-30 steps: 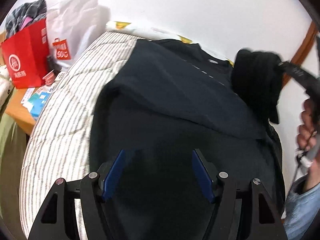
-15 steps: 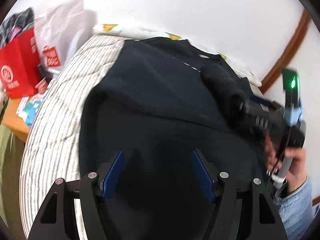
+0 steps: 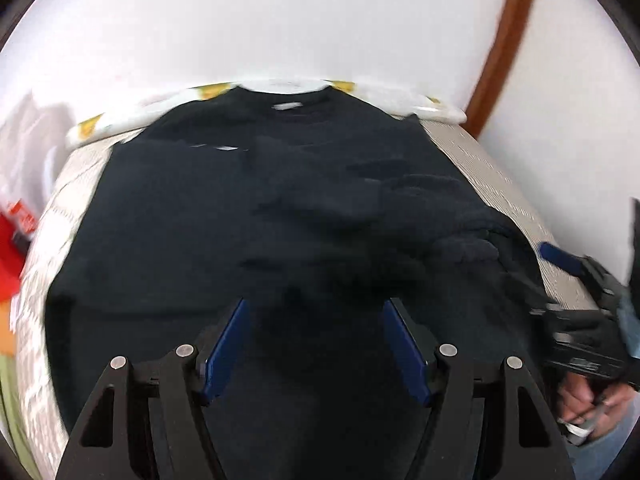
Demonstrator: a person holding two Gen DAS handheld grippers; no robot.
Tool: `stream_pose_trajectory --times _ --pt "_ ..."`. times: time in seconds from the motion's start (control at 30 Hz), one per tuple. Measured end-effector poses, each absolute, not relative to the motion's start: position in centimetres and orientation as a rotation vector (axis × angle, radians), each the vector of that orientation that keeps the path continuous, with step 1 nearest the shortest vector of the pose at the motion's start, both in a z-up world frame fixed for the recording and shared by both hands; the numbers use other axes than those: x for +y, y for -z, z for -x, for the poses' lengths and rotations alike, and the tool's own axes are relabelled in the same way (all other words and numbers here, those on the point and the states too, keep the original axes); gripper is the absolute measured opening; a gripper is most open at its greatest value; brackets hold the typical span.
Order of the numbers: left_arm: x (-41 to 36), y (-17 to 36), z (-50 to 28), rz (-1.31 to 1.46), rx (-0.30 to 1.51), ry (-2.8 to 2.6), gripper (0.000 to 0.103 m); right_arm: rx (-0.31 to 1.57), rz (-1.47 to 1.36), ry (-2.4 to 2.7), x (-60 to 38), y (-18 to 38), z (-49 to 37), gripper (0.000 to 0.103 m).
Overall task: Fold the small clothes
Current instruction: 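Move the left tool to the ribbed cuff of the folded sleeve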
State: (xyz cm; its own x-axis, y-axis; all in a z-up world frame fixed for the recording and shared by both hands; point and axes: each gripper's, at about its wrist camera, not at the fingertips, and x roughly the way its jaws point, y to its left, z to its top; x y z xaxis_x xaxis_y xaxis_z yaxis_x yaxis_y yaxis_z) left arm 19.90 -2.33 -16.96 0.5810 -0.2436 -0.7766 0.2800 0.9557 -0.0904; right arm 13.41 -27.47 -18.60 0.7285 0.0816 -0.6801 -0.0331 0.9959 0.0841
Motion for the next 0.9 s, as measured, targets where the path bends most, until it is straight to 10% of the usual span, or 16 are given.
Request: stream_pose_trajectory --times 0.57,0.67,0.73,0.9 --pt "-12.2 21.4 -26.9 -0.124 0.904 0.290 0.067 0.818 -0.163 0.154 -40.3 21.7 -5.0 0.094" --pt "-12.4 21.6 -27.0 -0.160 0.886 0.267 0.051 0.834 -0.164 0.158 -40.2 22.2 -5.3 0.094" --pt "-11.8 21.0 -26.7 -0.138 0.873 0.329 0.016 0.830 -0.171 0.150 -39.8 22.0 -5.5 0.094" --pt "-9.0 17.9 -25.2 -0.119 0.809 0.328 0.009 0.792 -0.147 0.108 -37.6 20.3 -6.4 0.094"
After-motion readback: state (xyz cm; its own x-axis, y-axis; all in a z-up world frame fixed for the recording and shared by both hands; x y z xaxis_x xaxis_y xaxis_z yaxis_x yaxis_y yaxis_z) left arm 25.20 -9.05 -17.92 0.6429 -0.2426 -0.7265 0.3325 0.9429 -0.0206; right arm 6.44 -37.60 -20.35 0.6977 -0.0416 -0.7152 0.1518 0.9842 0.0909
